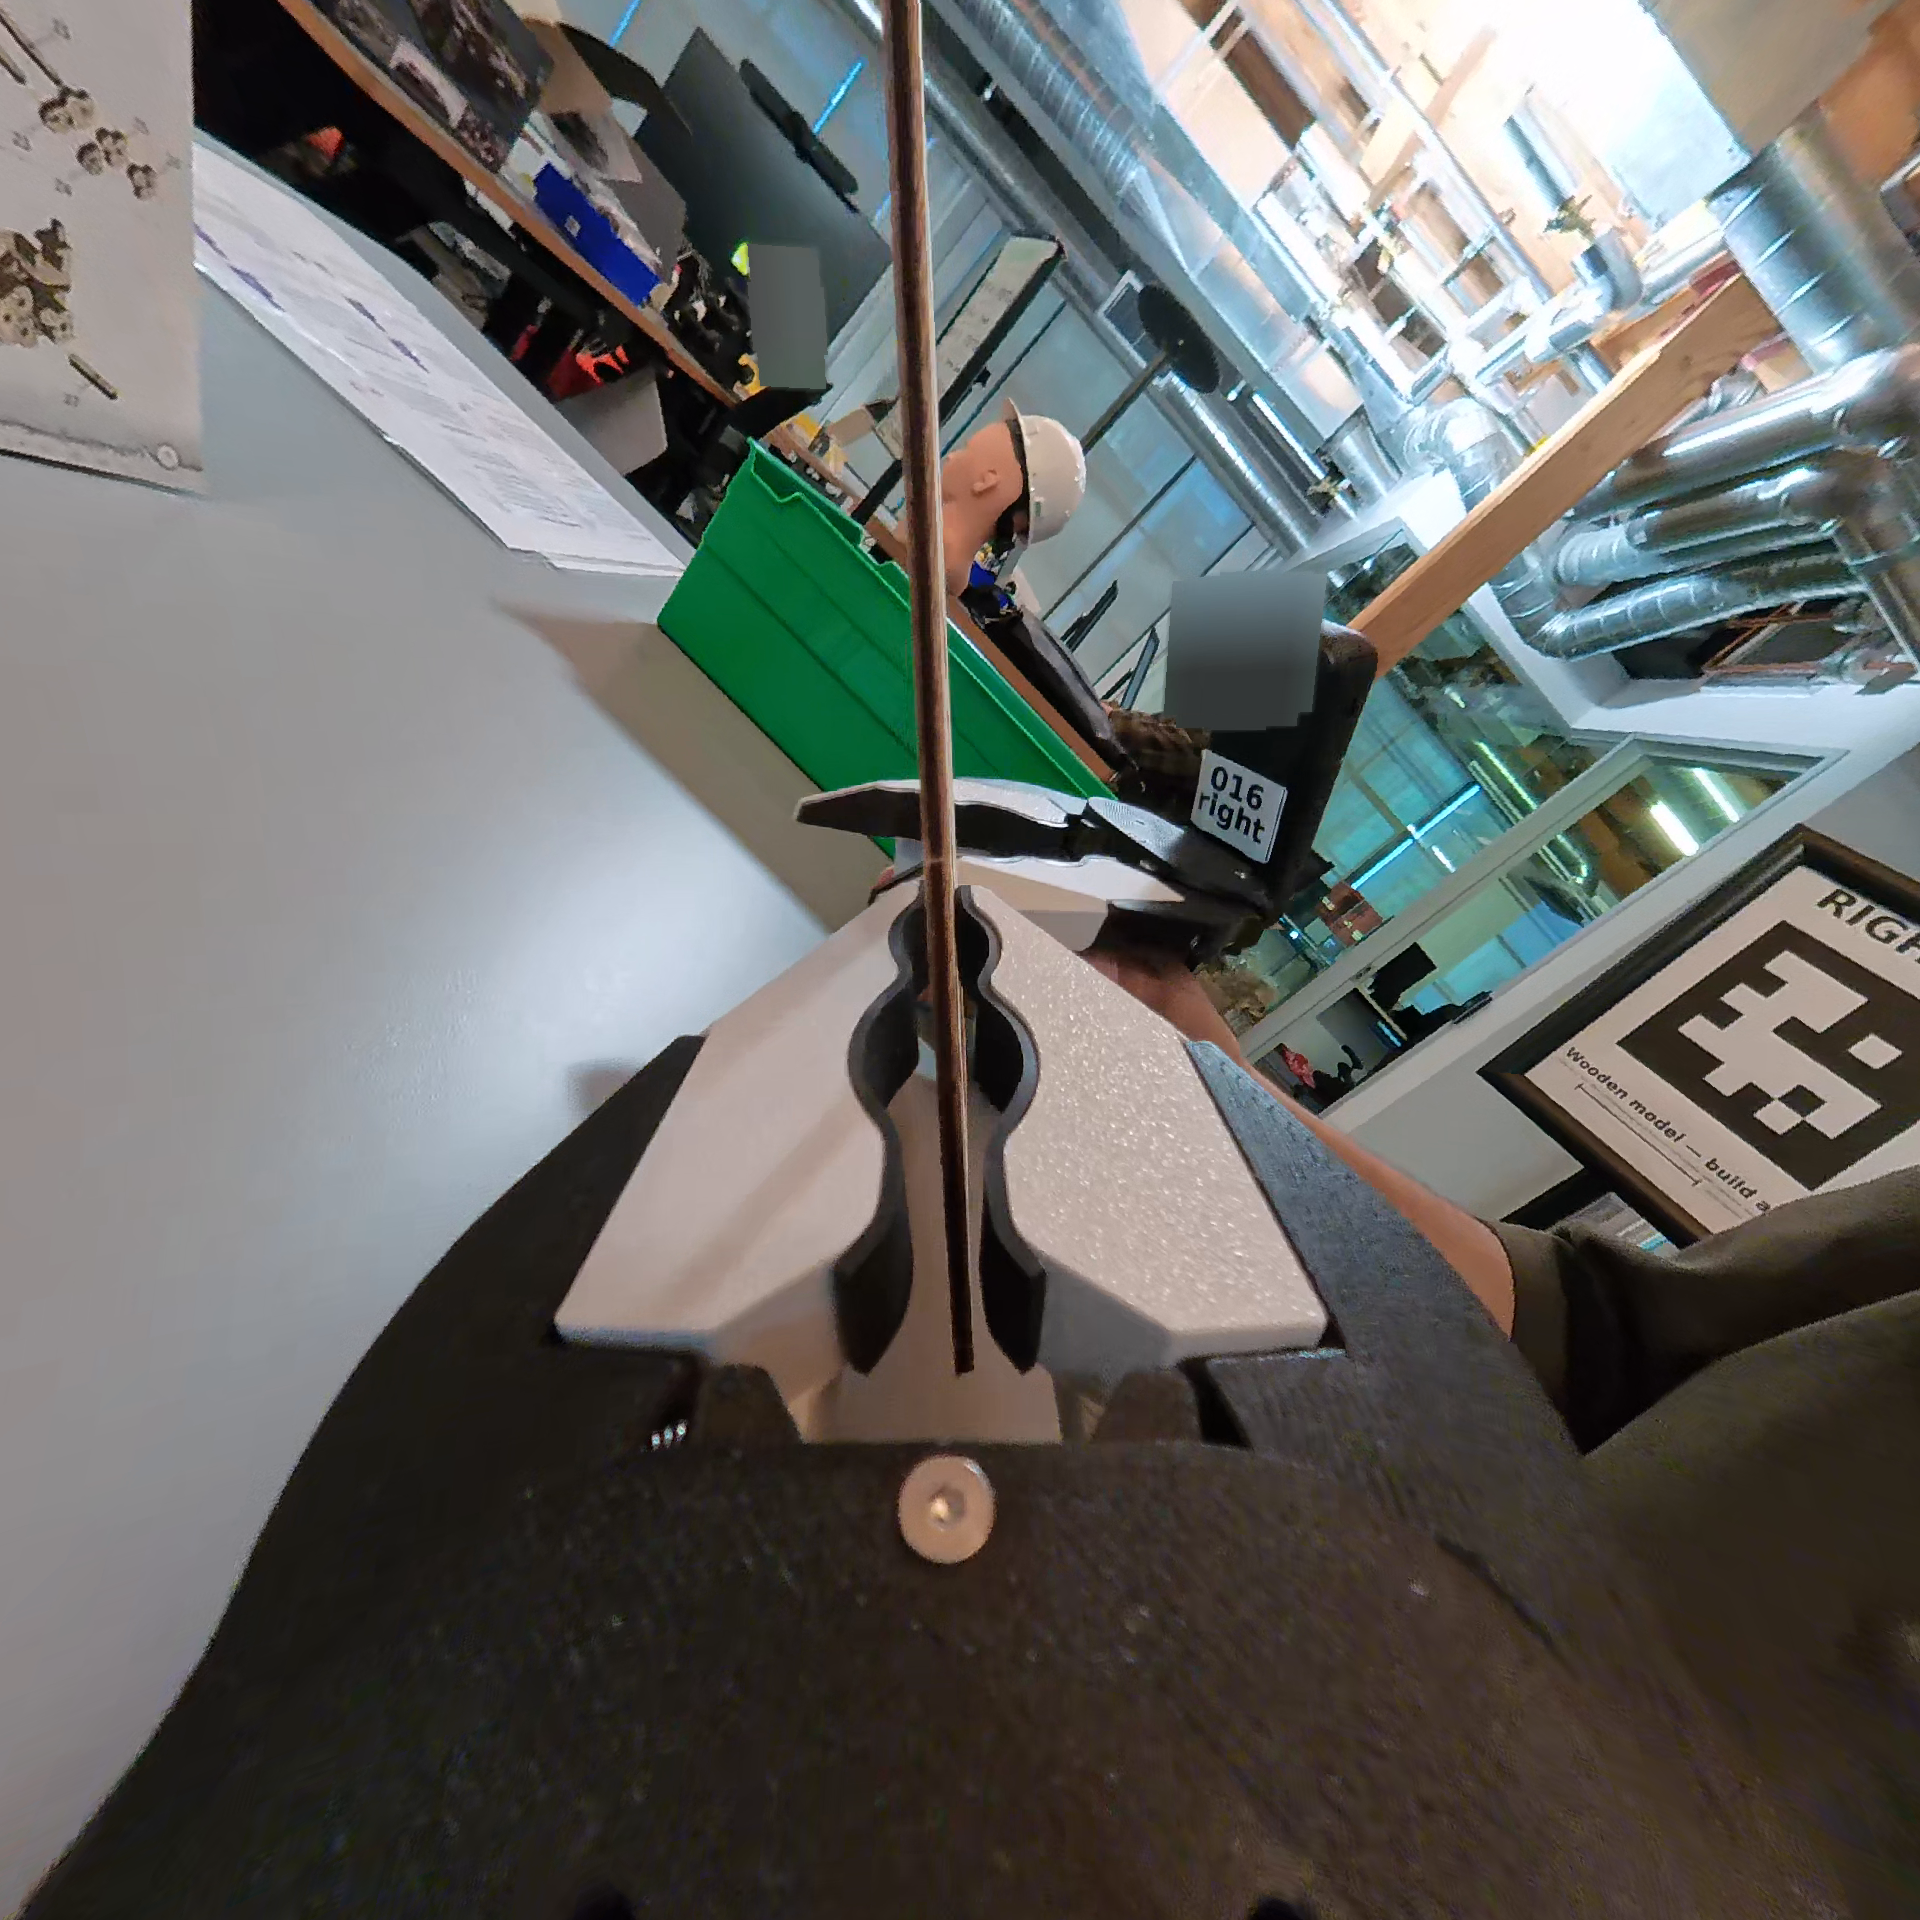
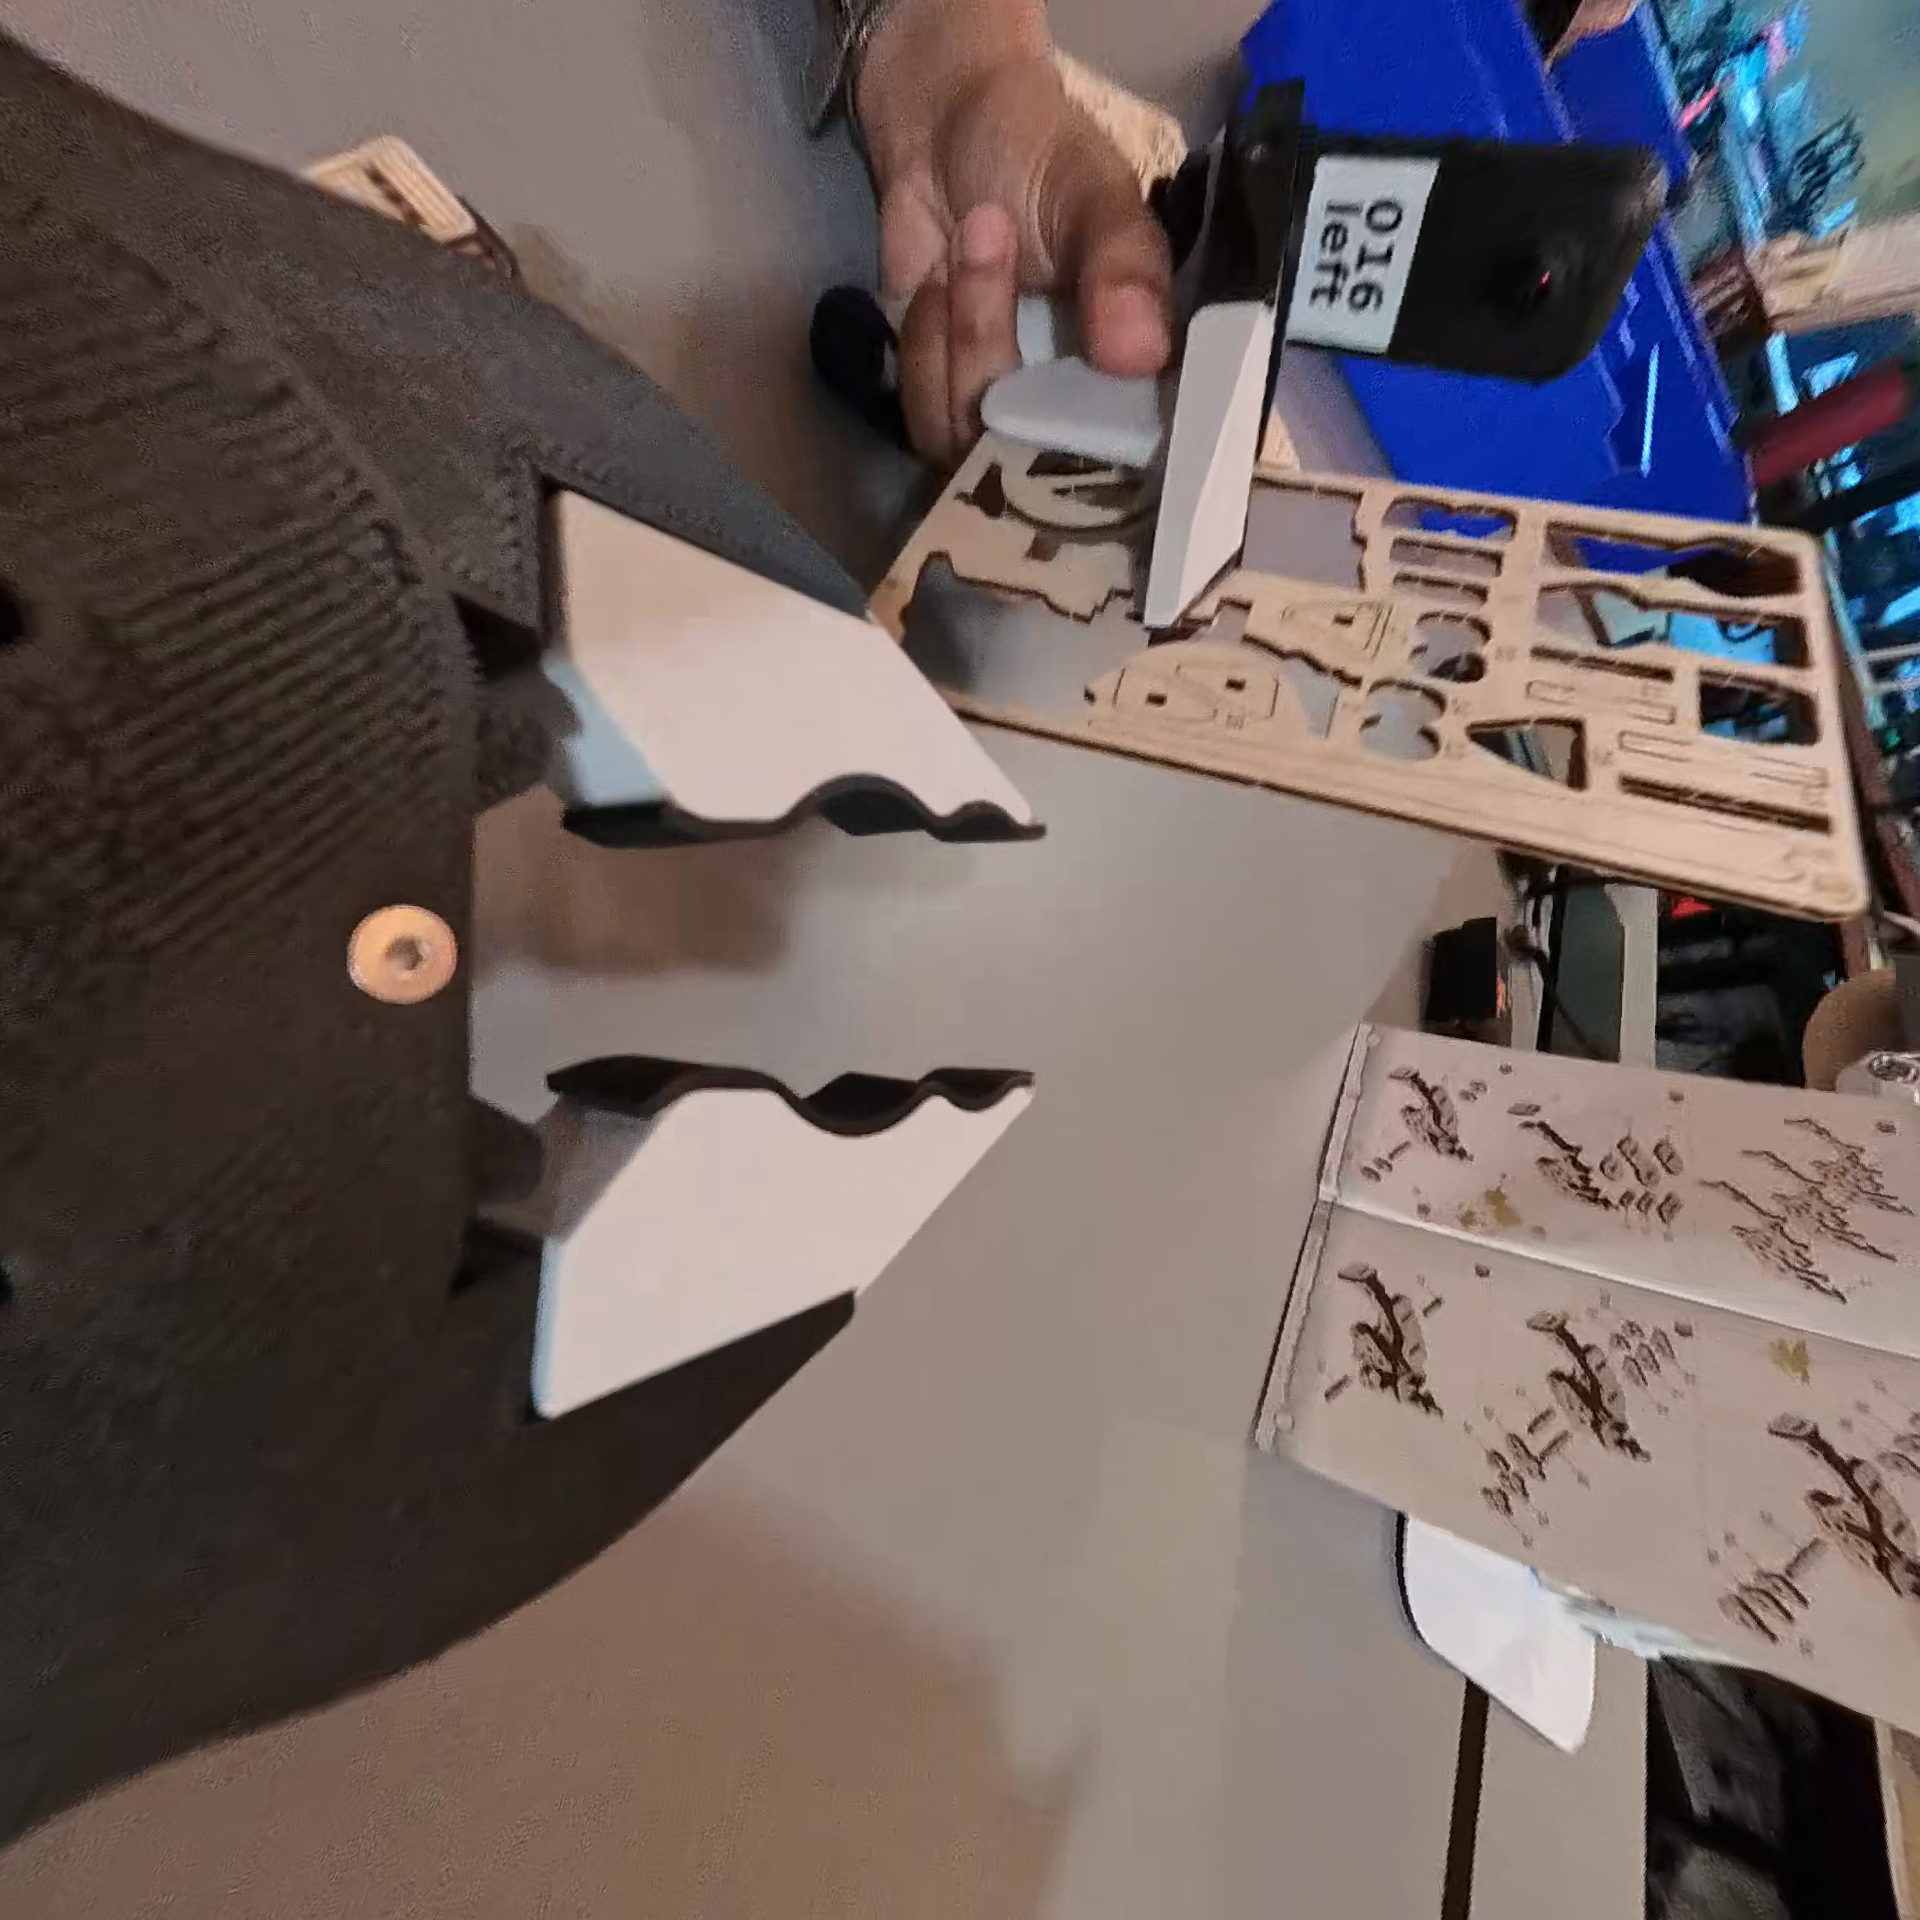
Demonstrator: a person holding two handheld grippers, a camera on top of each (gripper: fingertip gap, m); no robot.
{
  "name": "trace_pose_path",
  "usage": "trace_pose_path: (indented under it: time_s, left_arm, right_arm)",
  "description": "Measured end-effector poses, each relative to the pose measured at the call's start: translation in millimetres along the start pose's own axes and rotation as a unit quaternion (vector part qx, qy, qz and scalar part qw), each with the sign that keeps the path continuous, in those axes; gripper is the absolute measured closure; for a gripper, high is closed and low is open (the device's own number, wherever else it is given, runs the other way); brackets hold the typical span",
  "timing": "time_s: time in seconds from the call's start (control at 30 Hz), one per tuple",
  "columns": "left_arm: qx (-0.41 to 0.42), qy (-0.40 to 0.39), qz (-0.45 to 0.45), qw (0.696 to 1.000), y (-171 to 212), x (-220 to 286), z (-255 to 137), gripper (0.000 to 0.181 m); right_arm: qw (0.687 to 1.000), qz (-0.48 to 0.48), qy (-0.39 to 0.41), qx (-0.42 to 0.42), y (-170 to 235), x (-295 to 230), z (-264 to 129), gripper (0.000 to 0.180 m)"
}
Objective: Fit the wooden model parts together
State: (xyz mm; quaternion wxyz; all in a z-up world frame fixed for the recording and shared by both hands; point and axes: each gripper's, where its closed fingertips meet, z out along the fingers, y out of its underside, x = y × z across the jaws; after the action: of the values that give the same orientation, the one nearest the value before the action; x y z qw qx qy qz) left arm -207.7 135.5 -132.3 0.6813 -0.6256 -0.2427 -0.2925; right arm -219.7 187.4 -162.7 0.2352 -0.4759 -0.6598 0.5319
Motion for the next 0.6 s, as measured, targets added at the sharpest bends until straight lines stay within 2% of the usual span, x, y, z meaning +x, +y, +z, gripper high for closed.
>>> trace_pose_path:
  time_s: [0.17,0.27,0.5,0.6]
  left_arm:
    - [0.004,0.001,0.000,1.000,-1,0,-1,0.181]
    - [0.003,0.001,-0.002,1.000,-1,0,-1,0.181]
    - [0.002,-0.001,-0.001,1.000,0,0,-1,0.181]
    - [-0.030,0.021,-0.007,0.999,9,6,2,0.181]
  right_arm:
    - [1.000,-0.015,0.014,-0.012,3,0,3,0.129]
    - [1.000,0.000,-0.020,-0.019,5,-5,3,0.121]
    - [0.994,0.072,-0.078,0.034,-9,-3,-10,0.122]
    - [0.985,0.103,-0.132,0.044,-11,-14,-14,0.125]
